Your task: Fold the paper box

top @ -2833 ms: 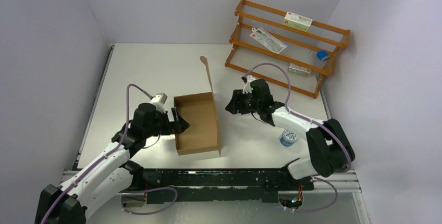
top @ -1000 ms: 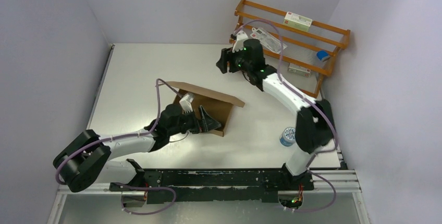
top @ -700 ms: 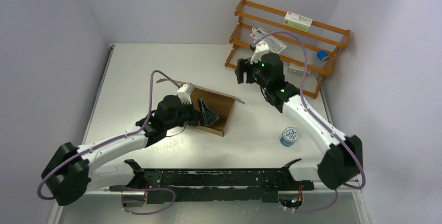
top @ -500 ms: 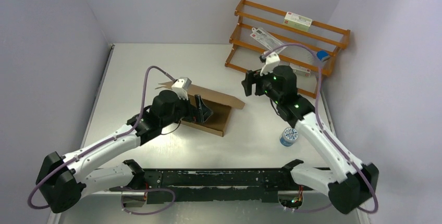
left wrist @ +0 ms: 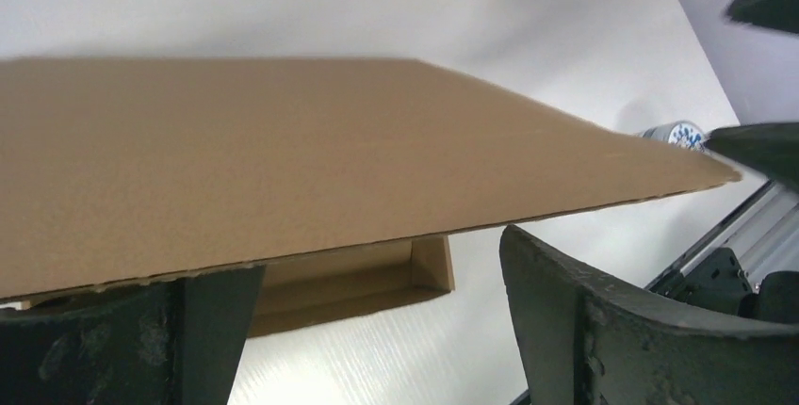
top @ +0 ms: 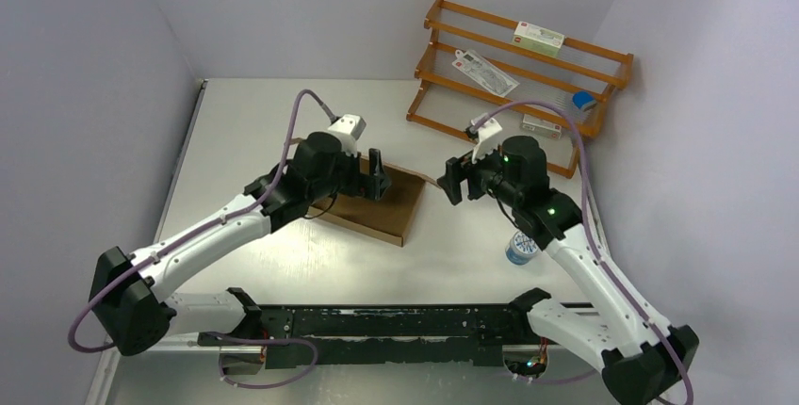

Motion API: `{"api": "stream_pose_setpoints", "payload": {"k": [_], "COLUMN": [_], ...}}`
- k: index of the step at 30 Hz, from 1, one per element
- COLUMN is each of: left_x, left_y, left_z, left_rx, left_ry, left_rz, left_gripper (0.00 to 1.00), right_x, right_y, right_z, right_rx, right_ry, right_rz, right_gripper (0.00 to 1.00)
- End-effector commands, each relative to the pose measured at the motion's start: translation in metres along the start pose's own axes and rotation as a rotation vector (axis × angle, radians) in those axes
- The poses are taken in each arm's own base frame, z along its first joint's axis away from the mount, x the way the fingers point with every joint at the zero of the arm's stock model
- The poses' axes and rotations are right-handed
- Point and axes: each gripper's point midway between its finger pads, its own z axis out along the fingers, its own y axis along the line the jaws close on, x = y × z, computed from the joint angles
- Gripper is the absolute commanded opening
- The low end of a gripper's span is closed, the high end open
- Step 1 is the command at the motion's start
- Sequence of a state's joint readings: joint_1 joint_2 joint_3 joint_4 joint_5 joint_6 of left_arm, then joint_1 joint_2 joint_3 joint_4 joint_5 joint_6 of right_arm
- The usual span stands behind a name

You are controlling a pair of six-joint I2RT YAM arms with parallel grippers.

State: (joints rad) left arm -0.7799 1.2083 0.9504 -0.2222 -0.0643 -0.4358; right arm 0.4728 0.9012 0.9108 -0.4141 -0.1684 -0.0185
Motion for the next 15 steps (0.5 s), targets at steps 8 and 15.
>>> {"api": "stream_pose_setpoints", "payload": {"k": [8,15], "left_x": [-0.049,-0.058], "left_y": [-0.008,-0.005], "left_z": [0.014,0.028], "left_rx": [-0.008,-0.005], "left_ry": [-0.028,-0.009], "left_rz": [0.079,0.071], "left_gripper": [0.98,0.98], "right_x": [-0.002,-0.044], "right_y": [0.006,-0.003], "right_z": [0.02,-0.013], "right_rx": [-0.042,0.047], "right_ry": [0.124,0.049], "right_rz": [-0.136,-0.17], "right_gripper": [0.74,0.75]}}
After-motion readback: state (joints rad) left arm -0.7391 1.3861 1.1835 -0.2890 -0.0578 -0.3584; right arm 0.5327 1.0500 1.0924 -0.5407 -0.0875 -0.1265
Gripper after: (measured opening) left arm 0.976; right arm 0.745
